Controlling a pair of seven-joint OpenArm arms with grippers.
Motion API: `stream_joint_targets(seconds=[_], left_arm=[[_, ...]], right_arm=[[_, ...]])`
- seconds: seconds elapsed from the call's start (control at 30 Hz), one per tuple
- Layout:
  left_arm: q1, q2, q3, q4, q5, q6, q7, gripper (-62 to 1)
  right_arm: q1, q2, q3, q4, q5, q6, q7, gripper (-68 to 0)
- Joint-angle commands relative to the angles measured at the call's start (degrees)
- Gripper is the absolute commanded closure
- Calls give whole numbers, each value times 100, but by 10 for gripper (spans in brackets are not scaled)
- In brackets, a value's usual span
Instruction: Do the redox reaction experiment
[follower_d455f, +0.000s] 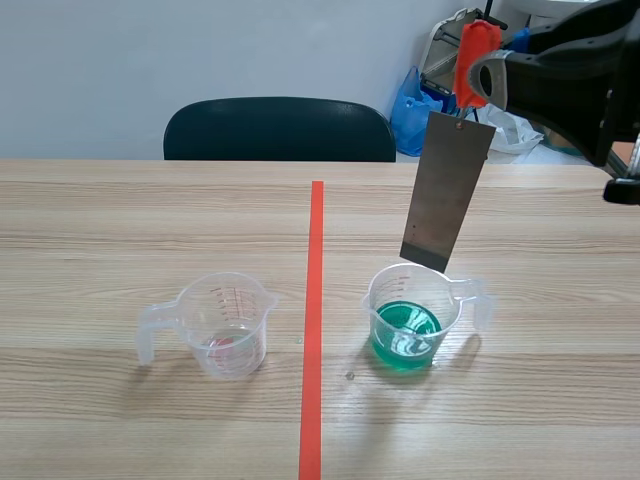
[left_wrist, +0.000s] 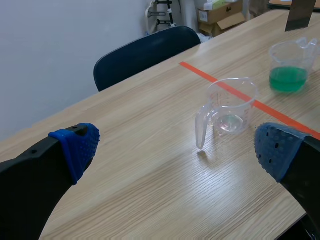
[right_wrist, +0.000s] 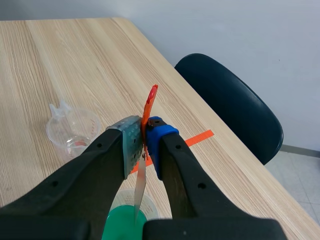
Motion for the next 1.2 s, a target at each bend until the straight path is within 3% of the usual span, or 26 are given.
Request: stream_joint_targets(seconds=[0.0, 0.13, 0.6, 1.17], left_arm=[[9, 4, -52, 81, -17, -11, 114, -623], [9, 15, -52, 201, 103, -9, 498, -623], [9, 33, -52, 205, 13, 306, 457, -623], [9, 28, -52, 205, -68, 308, 474, -623]], right_arm=[[85, 44, 13, 79, 57, -17, 129, -6], [85, 44, 13, 79, 57, -17, 131, -6], [85, 44, 13, 79, 57, -17, 131, -6], [85, 44, 13, 79, 59, -17, 127, -6]])
